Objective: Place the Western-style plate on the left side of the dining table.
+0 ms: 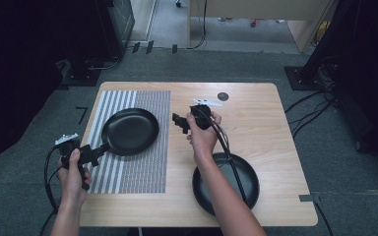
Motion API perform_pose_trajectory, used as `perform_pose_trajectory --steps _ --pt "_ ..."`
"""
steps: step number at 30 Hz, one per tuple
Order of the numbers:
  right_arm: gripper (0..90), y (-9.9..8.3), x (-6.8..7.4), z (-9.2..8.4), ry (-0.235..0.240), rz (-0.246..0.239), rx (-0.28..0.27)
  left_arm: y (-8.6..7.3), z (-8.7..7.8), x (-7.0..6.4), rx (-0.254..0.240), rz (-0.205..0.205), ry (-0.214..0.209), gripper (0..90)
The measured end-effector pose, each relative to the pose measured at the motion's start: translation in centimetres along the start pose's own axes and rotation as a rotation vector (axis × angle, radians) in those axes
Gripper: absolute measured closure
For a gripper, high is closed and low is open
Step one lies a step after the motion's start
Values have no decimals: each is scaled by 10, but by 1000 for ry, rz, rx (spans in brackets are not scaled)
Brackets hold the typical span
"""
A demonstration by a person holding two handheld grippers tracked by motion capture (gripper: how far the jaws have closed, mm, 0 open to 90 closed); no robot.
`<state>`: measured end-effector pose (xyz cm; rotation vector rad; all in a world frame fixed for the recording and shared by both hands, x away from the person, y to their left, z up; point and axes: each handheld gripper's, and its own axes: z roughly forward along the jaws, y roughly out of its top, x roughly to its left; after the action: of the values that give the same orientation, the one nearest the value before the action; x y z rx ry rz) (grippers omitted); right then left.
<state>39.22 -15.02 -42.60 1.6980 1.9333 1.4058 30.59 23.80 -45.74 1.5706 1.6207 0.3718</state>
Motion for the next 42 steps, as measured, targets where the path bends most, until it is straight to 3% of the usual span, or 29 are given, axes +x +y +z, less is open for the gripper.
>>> perform_pose_trajectory --steps 4,8,15,23,24,30,42 --pt "249 1 -9 -15 -7 4 -18 -6 -4 -2 4 6 7 133" --pt "248 -5 -21 -29 -39 -32 -25 -14 -7 -4 5 0 1 135" --pt "247 -19 -52 -52 -54 0 -31 -30 -8 -3 -5 12 40 136" --pt "246 -30 -82 -78 -92 -8 -49 -40 -8 6 -13 6 48 136" --pt "245 -34 -92 -86 -104 4 -53 -42 -8 7 -17 10 56 136" --pt "244 -47 -121 -113 -139 30 -78 -51 -9 9 -20 27 74 136" --pt "248 -83 -166 -155 -205 59 -96 -67 -10 11 -21 81 126 135"
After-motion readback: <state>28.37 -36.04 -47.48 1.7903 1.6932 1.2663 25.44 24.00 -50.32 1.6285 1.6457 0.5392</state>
